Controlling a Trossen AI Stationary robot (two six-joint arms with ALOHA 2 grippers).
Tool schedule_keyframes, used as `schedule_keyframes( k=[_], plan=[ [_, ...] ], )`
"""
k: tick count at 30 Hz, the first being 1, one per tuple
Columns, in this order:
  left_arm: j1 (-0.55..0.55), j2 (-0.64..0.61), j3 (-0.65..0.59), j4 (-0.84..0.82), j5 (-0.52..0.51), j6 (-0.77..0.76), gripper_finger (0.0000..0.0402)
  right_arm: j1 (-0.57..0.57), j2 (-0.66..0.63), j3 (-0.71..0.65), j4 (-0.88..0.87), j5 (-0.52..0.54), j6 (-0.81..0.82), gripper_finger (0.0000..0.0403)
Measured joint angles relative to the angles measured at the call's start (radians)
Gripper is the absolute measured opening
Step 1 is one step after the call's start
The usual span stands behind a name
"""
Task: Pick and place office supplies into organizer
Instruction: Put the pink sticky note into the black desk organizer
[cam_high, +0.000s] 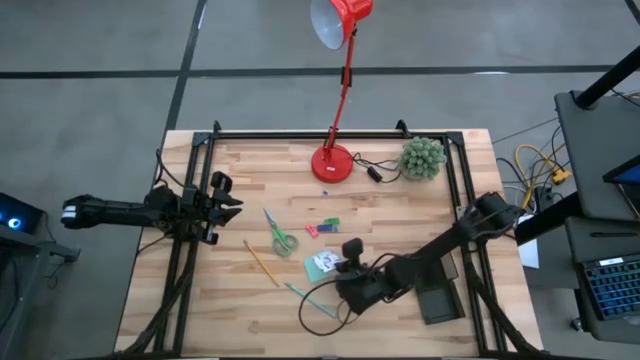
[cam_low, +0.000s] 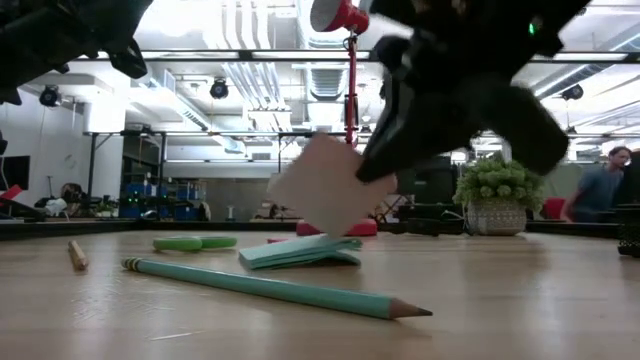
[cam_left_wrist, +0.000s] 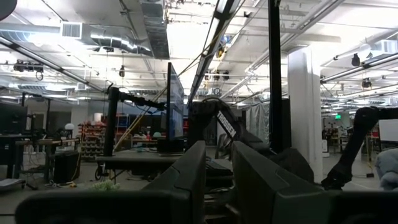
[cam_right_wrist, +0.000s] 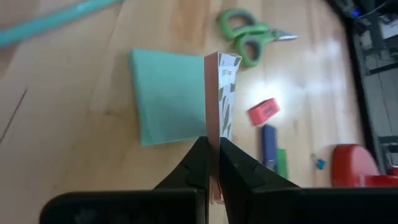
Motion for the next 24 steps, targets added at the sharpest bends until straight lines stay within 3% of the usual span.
schedule_keyframes(
  k=[11, 24],
  plan=[
    [0.000, 0.000, 0.000, 0.000, 0.000, 0.000, 0.0066, 0.010, -0.109, 0.000, -0.028, 0.022, 0.048, 0.0013],
    [0.000, 0.000, 0.000, 0.001, 0.000, 0.000, 0.0066, 0.050, -0.263, 0.000, -0.103, 0.003, 0.289, 0.0013]
  ],
)
